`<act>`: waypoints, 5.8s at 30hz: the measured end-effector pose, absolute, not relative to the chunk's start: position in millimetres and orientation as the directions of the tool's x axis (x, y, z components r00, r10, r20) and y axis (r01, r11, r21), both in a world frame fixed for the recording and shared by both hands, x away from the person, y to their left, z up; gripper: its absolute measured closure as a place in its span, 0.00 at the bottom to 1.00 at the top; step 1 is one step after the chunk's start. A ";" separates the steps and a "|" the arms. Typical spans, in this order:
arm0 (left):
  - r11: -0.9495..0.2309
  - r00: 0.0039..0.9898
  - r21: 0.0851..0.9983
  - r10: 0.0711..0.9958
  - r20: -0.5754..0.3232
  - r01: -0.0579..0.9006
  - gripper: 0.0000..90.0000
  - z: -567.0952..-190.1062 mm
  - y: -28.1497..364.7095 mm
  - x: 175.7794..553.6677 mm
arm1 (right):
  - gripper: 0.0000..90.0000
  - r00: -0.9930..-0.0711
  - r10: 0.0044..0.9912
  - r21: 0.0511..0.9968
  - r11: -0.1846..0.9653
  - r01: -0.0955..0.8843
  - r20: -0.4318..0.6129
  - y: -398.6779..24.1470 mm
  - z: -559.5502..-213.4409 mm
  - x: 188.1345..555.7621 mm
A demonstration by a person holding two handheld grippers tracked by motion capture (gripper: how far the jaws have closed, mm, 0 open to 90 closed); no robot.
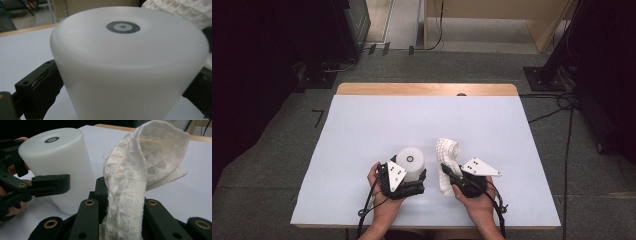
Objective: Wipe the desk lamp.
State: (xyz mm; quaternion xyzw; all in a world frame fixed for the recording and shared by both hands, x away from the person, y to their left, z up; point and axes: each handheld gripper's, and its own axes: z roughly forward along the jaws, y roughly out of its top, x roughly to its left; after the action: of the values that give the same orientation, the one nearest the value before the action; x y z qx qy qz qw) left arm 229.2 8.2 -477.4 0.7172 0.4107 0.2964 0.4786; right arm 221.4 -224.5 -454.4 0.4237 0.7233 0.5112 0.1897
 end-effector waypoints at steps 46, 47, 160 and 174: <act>-0.203 0.793 0.952 0.606 -0.060 0.227 0.10 -448.9 41.0 245.1 | 0.84 -0.667 0.734 0.904 0.191 0.382 0.127 -201.2 -451.9 215.2; -0.206 0.796 0.951 0.602 -0.061 0.229 0.10 -449.9 39.8 245.0 | 0.84 -0.663 0.738 0.907 0.185 0.378 0.126 -201.4 -449.7 214.6; -0.217 0.604 0.921 0.797 -0.025 0.325 0.09 -479.1 11.0 229.1 | 0.84 -0.608 0.779 0.898 0.149 0.415 0.152 -214.0 -452.7 217.0; -0.144 0.748 0.958 0.657 -0.094 0.247 0.10 -450.2 39.7 236.7 | 0.84 -0.642 0.753 0.890 0.181 0.418 0.148 -198.0 -455.1 214.5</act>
State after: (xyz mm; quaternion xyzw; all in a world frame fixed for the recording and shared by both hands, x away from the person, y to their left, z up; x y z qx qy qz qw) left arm 236.7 39.7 -450.2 0.7351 0.3073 0.1775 0.5776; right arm 214.5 -198.0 -455.1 0.3898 0.7505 0.5074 0.1650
